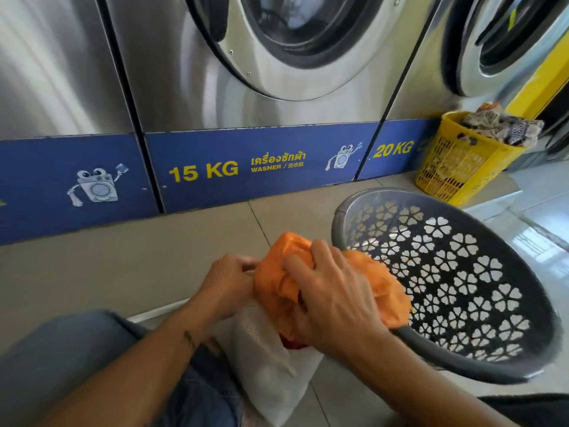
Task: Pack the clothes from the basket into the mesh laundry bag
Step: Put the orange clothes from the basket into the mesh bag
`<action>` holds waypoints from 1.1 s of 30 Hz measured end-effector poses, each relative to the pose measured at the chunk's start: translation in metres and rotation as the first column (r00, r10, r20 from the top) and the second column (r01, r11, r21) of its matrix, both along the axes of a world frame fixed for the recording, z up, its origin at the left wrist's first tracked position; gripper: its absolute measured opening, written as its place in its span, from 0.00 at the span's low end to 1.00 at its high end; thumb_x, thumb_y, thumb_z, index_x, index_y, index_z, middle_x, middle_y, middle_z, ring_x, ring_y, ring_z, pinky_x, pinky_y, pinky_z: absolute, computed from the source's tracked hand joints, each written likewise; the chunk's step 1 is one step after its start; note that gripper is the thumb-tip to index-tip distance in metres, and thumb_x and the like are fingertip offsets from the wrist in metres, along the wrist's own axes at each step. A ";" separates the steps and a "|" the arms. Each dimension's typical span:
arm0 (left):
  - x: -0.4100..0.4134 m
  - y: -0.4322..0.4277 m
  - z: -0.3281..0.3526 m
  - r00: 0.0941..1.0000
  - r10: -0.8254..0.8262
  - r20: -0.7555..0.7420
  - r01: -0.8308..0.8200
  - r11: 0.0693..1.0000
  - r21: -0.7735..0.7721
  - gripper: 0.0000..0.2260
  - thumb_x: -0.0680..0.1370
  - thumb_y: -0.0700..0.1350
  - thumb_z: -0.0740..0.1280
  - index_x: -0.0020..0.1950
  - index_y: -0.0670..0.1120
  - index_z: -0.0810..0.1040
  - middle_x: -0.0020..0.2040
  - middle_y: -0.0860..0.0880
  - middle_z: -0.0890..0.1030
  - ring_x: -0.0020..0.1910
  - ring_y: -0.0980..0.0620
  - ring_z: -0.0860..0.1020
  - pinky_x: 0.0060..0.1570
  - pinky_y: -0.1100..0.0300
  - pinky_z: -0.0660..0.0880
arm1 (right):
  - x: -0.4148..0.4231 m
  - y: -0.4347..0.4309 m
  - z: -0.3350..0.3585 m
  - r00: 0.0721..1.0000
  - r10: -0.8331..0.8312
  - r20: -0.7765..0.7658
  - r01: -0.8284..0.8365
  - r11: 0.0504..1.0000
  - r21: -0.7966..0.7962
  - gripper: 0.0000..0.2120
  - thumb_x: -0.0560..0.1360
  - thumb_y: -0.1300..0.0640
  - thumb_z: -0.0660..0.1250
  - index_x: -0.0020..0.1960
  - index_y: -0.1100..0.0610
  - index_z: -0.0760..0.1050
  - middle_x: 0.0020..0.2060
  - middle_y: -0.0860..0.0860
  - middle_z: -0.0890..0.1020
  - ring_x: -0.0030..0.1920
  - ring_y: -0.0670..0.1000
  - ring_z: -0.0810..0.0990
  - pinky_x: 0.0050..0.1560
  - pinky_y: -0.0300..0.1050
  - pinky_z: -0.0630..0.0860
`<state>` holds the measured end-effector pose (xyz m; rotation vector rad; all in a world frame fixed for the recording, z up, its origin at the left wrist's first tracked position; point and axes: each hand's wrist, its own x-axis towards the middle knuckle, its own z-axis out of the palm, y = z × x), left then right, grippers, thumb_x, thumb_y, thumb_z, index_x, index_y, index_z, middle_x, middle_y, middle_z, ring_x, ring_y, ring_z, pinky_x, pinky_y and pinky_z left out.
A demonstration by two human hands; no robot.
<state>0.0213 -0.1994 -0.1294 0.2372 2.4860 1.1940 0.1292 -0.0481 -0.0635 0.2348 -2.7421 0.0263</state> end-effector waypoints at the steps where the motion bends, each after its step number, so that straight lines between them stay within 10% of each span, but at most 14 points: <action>1: -0.001 -0.004 0.001 1.000 0.026 0.008 -0.026 1.000 -0.008 0.12 0.75 0.44 0.69 0.58 0.50 0.84 0.55 0.51 0.84 0.58 0.50 0.80 0.55 0.57 0.75 | -0.003 -0.004 -0.021 0.997 -0.023 0.074 0.023 1.000 -0.002 0.19 0.68 0.44 0.67 0.58 0.48 0.73 0.47 0.52 0.75 0.41 0.54 0.77 0.29 0.44 0.63; 4: -0.002 -0.012 0.000 0.998 0.061 -0.011 -0.061 0.996 -0.072 0.19 0.75 0.40 0.67 0.65 0.50 0.80 0.65 0.49 0.80 0.65 0.48 0.76 0.66 0.56 0.70 | -0.011 -0.006 -0.089 0.956 0.020 0.293 0.032 0.985 -0.171 0.31 0.71 0.47 0.68 0.73 0.46 0.66 0.67 0.50 0.74 0.64 0.55 0.76 0.58 0.53 0.75; 7: 0.000 -0.016 -0.001 0.997 0.042 -0.057 -0.046 0.996 -0.079 0.17 0.75 0.42 0.67 0.62 0.51 0.82 0.63 0.49 0.81 0.63 0.48 0.78 0.65 0.55 0.73 | -0.017 -0.012 -0.122 0.930 0.195 0.311 -0.075 0.930 -0.361 0.29 0.74 0.49 0.63 0.75 0.45 0.67 0.75 0.46 0.71 0.76 0.48 0.66 0.78 0.50 0.58; 13: 0.005 -0.009 -0.006 0.993 -0.062 -0.097 0.051 0.992 -0.113 0.14 0.77 0.40 0.66 0.60 0.53 0.83 0.60 0.51 0.82 0.58 0.50 0.79 0.57 0.59 0.75 | -0.021 -0.021 -0.153 0.655 0.000 0.756 0.015 1.000 -0.013 0.37 0.75 0.48 0.69 0.80 0.47 0.57 0.77 0.50 0.65 0.77 0.58 0.61 0.73 0.69 0.56; 19: 0.000 -0.008 -0.006 0.988 -0.085 -0.129 0.061 0.981 -0.185 0.14 0.78 0.43 0.66 0.62 0.52 0.82 0.60 0.51 0.83 0.58 0.50 0.80 0.60 0.54 0.76 | -0.051 -0.010 -0.116 0.697 0.146 0.702 0.069 0.961 -0.269 0.20 0.69 0.45 0.61 0.61 0.36 0.74 0.62 0.42 0.80 0.62 0.53 0.76 0.60 0.54 0.73; 23: -0.002 -0.004 -0.004 0.982 -0.131 -0.139 0.096 0.968 -0.233 0.12 0.77 0.47 0.68 0.60 0.52 0.82 0.55 0.50 0.84 0.53 0.49 0.81 0.55 0.51 0.79 | -0.053 0.018 -0.117 0.856 -0.032 0.516 0.392 0.691 -0.608 0.30 0.69 0.60 0.65 0.69 0.41 0.72 0.62 0.48 0.78 0.63 0.53 0.77 0.61 0.46 0.75; 26: -0.004 0.000 -0.008 0.984 -0.163 -0.077 0.135 0.951 -0.279 0.15 0.77 0.47 0.67 0.64 0.53 0.80 0.57 0.49 0.83 0.54 0.48 0.80 0.55 0.50 0.78 | -0.044 0.036 -0.131 0.641 -0.080 0.763 0.659 0.567 -0.494 0.46 0.66 0.54 0.70 0.80 0.40 0.55 0.76 0.56 0.64 0.75 0.60 0.65 0.74 0.54 0.65; 29: -0.003 0.002 -0.014 0.970 -0.243 0.016 0.232 0.903 -0.363 0.20 0.75 0.45 0.66 0.66 0.55 0.77 0.58 0.47 0.81 0.54 0.45 0.79 0.55 0.50 0.78 | -0.031 0.040 -0.160 0.549 0.109 0.829 0.802 0.211 -0.559 0.35 0.64 0.56 0.75 0.69 0.41 0.71 0.66 0.55 0.77 0.62 0.58 0.78 0.64 0.61 0.78; 33: -0.003 0.002 -0.022 0.967 -0.255 -0.009 0.230 0.888 -0.398 0.14 0.75 0.46 0.67 0.60 0.52 0.82 0.54 0.47 0.82 0.50 0.46 0.81 0.51 0.52 0.79 | -0.025 0.030 -0.157 0.703 -0.087 0.706 0.685 0.347 -0.640 0.13 0.69 0.64 0.66 0.47 0.49 0.77 0.42 0.53 0.80 0.43 0.53 0.80 0.50 0.57 0.80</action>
